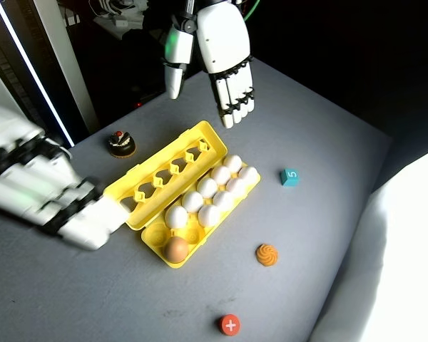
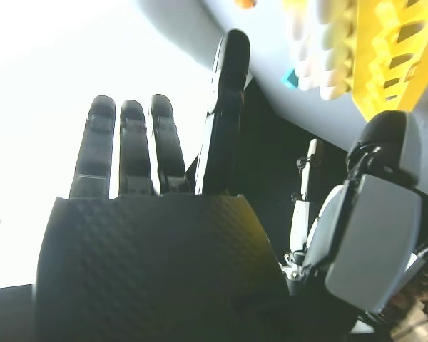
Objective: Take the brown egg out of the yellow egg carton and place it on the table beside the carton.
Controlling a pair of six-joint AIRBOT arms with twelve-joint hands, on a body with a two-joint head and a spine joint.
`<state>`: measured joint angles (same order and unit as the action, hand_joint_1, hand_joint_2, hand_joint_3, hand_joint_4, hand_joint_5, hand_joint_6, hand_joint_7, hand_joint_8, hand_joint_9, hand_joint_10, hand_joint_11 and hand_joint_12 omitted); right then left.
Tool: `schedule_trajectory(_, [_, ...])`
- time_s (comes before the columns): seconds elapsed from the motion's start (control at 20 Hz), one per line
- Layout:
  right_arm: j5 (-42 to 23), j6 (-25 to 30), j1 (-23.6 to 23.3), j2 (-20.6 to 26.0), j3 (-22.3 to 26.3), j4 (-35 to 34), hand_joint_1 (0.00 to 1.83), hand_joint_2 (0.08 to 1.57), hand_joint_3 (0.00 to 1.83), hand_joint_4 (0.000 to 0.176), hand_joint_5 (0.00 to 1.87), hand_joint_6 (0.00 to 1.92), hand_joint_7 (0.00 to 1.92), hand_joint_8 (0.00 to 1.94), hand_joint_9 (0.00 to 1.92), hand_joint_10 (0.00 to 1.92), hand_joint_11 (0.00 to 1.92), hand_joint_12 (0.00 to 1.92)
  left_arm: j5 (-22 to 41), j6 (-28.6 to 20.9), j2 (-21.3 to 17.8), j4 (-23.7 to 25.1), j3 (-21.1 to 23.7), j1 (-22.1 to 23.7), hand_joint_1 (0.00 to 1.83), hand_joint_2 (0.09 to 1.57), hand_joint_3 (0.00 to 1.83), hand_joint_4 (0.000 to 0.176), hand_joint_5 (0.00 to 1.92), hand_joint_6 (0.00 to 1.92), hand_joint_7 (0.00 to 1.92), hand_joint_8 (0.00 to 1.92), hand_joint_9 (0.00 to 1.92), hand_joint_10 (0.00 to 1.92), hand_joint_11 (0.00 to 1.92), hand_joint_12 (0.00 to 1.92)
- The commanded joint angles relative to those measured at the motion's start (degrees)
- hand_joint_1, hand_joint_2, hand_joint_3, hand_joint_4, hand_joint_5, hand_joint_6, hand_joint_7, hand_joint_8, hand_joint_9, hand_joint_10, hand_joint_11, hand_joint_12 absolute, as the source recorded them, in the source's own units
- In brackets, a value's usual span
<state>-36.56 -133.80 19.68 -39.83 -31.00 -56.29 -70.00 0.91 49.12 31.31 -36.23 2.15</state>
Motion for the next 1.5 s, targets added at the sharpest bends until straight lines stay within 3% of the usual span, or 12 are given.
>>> schedule_trajectory(0.0, [-5.5,-0.2,-1.2,-0.5,-1.5,3.5,0.72,0.79,0.00,0.072,1.01,0.02,0.17,0.01,0.00,0.00,0.00,0.00,1.2,-0.6,-0.2,3.5,-0.1,0.7,0.00,1.21,0.02,0.000,0.00,0.00,0.00,0.00,0.00,0.00,0.00,0.00])
schedule_trajectory(0.1, [-5.5,-0.2,-2.1,-2.9,-4.5,3.8,0.76,0.80,0.00,0.037,1.00,0.01,0.14,0.01,0.00,0.00,0.00,0.00,1.2,-0.7,-0.2,3.5,0.0,0.7,0.00,1.21,0.01,0.000,0.00,0.00,0.00,0.00,0.00,0.00,0.00,0.00])
schedule_trajectory(0.2, [-4.8,-0.4,-2.7,-5.9,-8.0,4.4,0.75,0.79,0.00,0.035,0.97,0.00,0.11,0.00,0.00,0.00,0.00,0.00,1.2,-0.8,-0.1,3.5,0.1,0.7,0.00,1.21,0.01,0.000,0.00,0.00,0.00,0.00,0.00,0.00,0.00,0.00])
schedule_trajectory(0.3, [-3.1,-0.4,-2.9,-8.5,-11.2,4.4,0.77,0.78,0.00,0.011,0.95,0.00,0.11,0.00,0.00,0.00,0.00,0.00,1.2,-0.8,-0.1,3.5,0.1,0.7,0.00,1.21,0.01,0.000,0.00,0.00,0.00,0.00,0.00,0.00,0.00,0.00])
schedule_trajectory(0.6, [-1.1,-0.5,-2.8,-15.7,-18.8,4.4,0.70,0.80,0.00,0.023,0.93,0.00,0.15,0.02,0.00,0.00,0.00,0.00,1.2,-0.8,-0.2,3.5,0.1,0.7,0.00,1.19,0.00,0.000,0.00,0.00,0.00,0.00,0.00,0.00,0.00,0.00])
schedule_trajectory(0.75, [-0.5,-0.5,-2.0,-19.1,-22.1,4.8,0.76,0.83,0.01,0.024,0.91,0.00,0.18,0.01,0.00,0.00,0.00,0.00,1.2,-0.8,-0.2,3.5,0.1,0.6,0.00,1.20,0.00,0.000,0.00,0.00,0.00,0.00,0.00,0.00,0.00,0.00])
schedule_trajectory(0.9, [-0.5,0.4,-0.8,-22.6,-25.6,6.0,0.79,0.82,0.00,0.012,0.95,0.02,0.20,0.00,0.00,0.00,0.00,0.00,1.2,-0.8,-0.2,3.5,0.1,0.6,0.00,1.19,0.00,0.000,0.00,0.00,0.00,0.00,0.00,0.00,0.00,0.00])
schedule_trajectory(1.05, [-0.6,0.8,0.3,-26.3,-29.2,7.3,0.73,0.85,0.01,0.042,0.95,0.01,0.05,0.00,0.00,0.00,0.00,0.00,1.2,-0.9,-0.2,3.5,0.1,0.6,0.00,1.19,0.00,0.000,0.00,0.00,0.00,0.00,0.00,0.00,0.00,0.00])
schedule_trajectory(1.1, [-0.7,1.0,0.4,-27.4,-30.4,7.3,0.74,0.85,0.01,0.034,0.95,0.01,0.08,0.02,0.00,0.00,0.00,0.00,1.2,-0.9,-0.2,3.5,0.1,0.6,0.00,1.19,0.00,0.000,0.00,0.00,0.00,0.00,0.00,0.00,0.00,0.00])
schedule_trajectory(1.15, [-0.7,1.3,0.5,-28.5,-31.4,7.3,0.72,0.85,0.01,0.044,0.96,0.01,0.09,0.02,0.00,0.00,0.00,0.00,1.2,-1.0,-0.2,3.5,0.0,0.6,0.00,1.19,0.00,0.000,0.00,0.00,0.00,0.00,0.00,0.00,0.00,0.00])
schedule_trajectory(1.2, [-0.7,1.4,0.6,-29.1,-32.0,7.4,0.75,0.85,0.00,0.021,0.98,0.01,0.10,0.02,0.00,0.00,0.00,0.00,1.2,-1.0,-0.2,3.5,0.0,0.6,0.00,1.19,0.00,0.000,0.00,0.00,0.00,0.00,0.00,0.00,0.00,0.00])
schedule_trajectory(1.45, [-0.7,3.0,2.3,-32.2,-34.6,10.9,0.75,0.86,0.01,0.011,1.01,0.02,0.08,0.00,0.00,0.00,0.00,0.00,1.2,-1.0,-0.2,3.5,0.1,0.6,0.00,1.20,0.00,0.000,0.00,0.00,0.00,0.00,0.00,0.00,0.00,0.00])
